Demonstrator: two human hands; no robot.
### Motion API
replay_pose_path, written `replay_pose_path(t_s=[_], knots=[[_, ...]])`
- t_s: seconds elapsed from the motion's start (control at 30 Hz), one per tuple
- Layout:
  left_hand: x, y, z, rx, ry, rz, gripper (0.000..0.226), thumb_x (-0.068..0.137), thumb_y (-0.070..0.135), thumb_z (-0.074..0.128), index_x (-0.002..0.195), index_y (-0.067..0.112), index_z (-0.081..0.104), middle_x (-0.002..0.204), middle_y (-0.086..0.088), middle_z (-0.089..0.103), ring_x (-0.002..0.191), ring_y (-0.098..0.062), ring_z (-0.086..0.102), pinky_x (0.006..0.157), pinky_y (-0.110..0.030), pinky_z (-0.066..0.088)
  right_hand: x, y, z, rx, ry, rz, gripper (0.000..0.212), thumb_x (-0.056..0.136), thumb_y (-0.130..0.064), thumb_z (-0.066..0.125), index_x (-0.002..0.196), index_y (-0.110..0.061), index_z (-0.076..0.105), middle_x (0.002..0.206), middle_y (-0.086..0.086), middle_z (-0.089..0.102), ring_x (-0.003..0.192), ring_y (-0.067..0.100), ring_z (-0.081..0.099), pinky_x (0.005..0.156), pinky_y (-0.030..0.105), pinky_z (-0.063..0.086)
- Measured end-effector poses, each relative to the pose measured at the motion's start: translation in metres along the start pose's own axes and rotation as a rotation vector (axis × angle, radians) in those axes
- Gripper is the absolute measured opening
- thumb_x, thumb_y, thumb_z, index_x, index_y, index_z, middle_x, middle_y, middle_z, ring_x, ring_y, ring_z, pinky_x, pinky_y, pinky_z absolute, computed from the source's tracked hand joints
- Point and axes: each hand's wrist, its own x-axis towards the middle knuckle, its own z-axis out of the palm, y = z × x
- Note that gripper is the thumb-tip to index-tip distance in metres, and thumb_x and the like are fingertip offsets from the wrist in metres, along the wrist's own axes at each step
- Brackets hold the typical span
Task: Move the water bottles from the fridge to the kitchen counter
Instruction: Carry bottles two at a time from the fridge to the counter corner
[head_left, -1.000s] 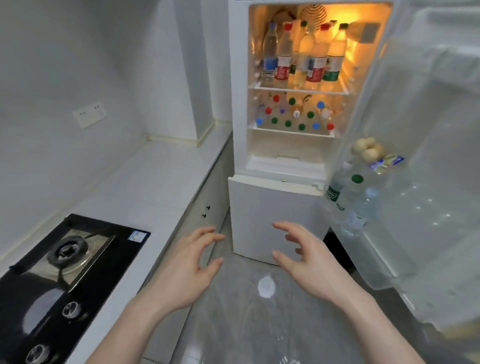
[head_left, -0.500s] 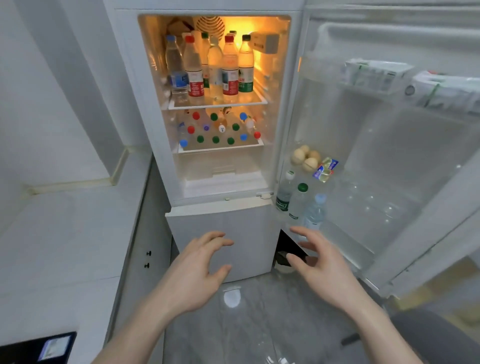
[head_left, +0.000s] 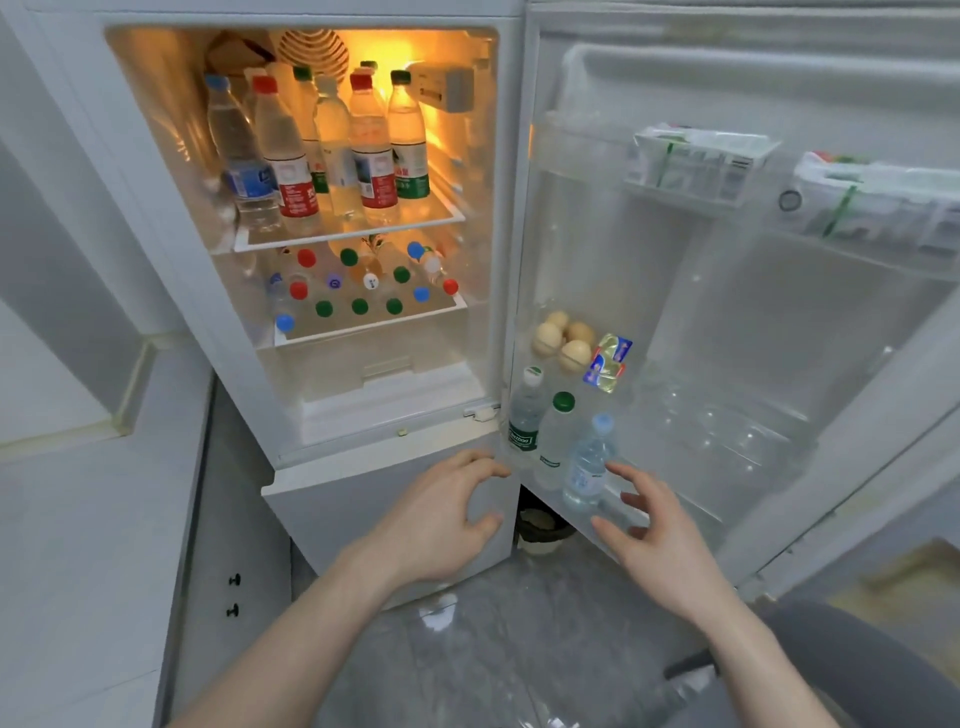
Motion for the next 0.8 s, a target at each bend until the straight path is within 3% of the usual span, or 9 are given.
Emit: replay_pose_path(t_s=[0.07, 0.17, 0.23, 0.33, 0.4, 0.53, 0.6, 0.7, 0.8], knots=[[0.026, 0.001, 0.003, 0.022, -0.003, -0.004, 0.052, 0.096, 0.037, 0.061, 0.146, 0.031, 0.050, 0.154, 0.013, 0.041, 0.139, -0.010, 0.043, 0.111, -0.022, 0.032, 0.019, 0.005, -0.001, -0.006, 0.016, 0.025, 0.064, 0.093, -0.026, 0.077, 0.149, -0.037, 0.047, 0.141, -0.019, 0.046, 0.123, 0.002, 0.052, 0.105, 0.032, 0.050], [0.067, 0.004, 0.012, 0.050, -0.025, -0.018, 0.056, 0.095, 0.037, 0.062, 0.149, 0.030, 0.047, 0.154, 0.013, 0.039, 0.136, -0.013, 0.046, 0.106, -0.021, 0.033, 0.050, 0.017, -0.002, 0.004, 0.036, 0.021, 0.070, 0.092, -0.022, 0.077, 0.152, -0.032, 0.044, 0.140, -0.017, 0.040, 0.131, 0.008, 0.048, 0.113, 0.041, 0.046], [0.088, 0.005, 0.017, 0.069, -0.046, -0.025, 0.061, 0.094, 0.037, 0.062, 0.151, 0.028, 0.043, 0.154, 0.011, 0.036, 0.135, -0.017, 0.048, 0.106, -0.025, 0.038, 0.066, 0.021, 0.000, 0.027, 0.062, -0.007, 0.070, 0.090, -0.019, 0.077, 0.145, -0.048, 0.044, 0.135, -0.028, 0.042, 0.129, 0.000, 0.049, 0.111, 0.032, 0.047], [0.117, 0.011, 0.029, 0.075, -0.064, -0.029, 0.066, 0.093, 0.035, 0.061, 0.154, 0.027, 0.036, 0.159, 0.008, 0.028, 0.137, -0.020, 0.047, 0.108, -0.030, 0.041, 0.087, 0.023, 0.002, 0.040, 0.067, -0.083, 0.074, 0.083, -0.007, 0.077, 0.107, -0.071, 0.049, 0.110, -0.057, 0.051, 0.099, -0.029, 0.052, 0.076, -0.005, 0.040], [0.134, 0.016, 0.036, 0.076, -0.071, -0.026, 0.070, 0.094, 0.031, 0.061, 0.156, 0.027, 0.031, 0.164, 0.005, 0.020, 0.139, -0.022, 0.046, 0.109, -0.033, 0.043, 0.098, 0.030, 0.009, 0.053, 0.062, -0.107, 0.075, 0.080, -0.005, 0.079, 0.110, -0.066, 0.047, 0.109, -0.064, 0.044, 0.097, -0.035, 0.047, 0.073, -0.010, 0.034], [0.162, 0.020, 0.046, 0.106, -0.105, -0.034, 0.075, 0.093, 0.018, 0.060, 0.158, 0.027, 0.025, 0.166, 0.006, 0.013, 0.132, -0.030, 0.051, 0.100, -0.045, 0.050, 0.110, 0.045, 0.023, 0.089, 0.073, -0.108, 0.085, 0.078, -0.018, 0.076, 0.117, -0.082, 0.037, 0.119, -0.058, 0.046, 0.108, -0.028, 0.048, 0.083, -0.007, 0.035], [0.174, 0.022, 0.051, 0.133, -0.129, -0.019, 0.077, 0.092, 0.013, 0.056, 0.159, 0.028, 0.022, 0.165, 0.006, 0.016, 0.127, -0.033, 0.054, 0.095, -0.046, 0.052, 0.114, 0.056, 0.028, 0.088, 0.086, -0.071, 0.081, 0.084, -0.015, 0.079, 0.127, -0.071, 0.040, 0.121, -0.049, 0.053, 0.111, -0.015, 0.052, 0.088, -0.001, 0.037], [0.186, 0.023, 0.060, 0.173, -0.156, -0.013, 0.080, 0.093, 0.010, 0.053, 0.162, 0.029, 0.018, 0.162, 0.002, 0.023, 0.126, -0.034, 0.054, 0.094, -0.049, 0.052, 0.118, 0.071, 0.035, 0.090, 0.083, 0.015, 0.067, 0.093, -0.016, 0.075, 0.150, -0.028, 0.042, 0.141, -0.013, 0.057, 0.133, 0.018, 0.054, 0.107, 0.028, 0.043], [0.193, 0.018, 0.065, 0.193, -0.132, -0.041, 0.077, 0.094, 0.009, 0.054, 0.161, 0.027, 0.021, 0.159, -0.003, 0.029, 0.123, -0.035, 0.055, 0.094, -0.049, 0.052, 0.118, 0.073, 0.038, 0.071, 0.047, 0.023, 0.063, 0.094, -0.013, 0.071, 0.149, -0.022, 0.041, 0.139, -0.006, 0.060, 0.127, 0.020, 0.059, 0.102, 0.033, 0.048]])
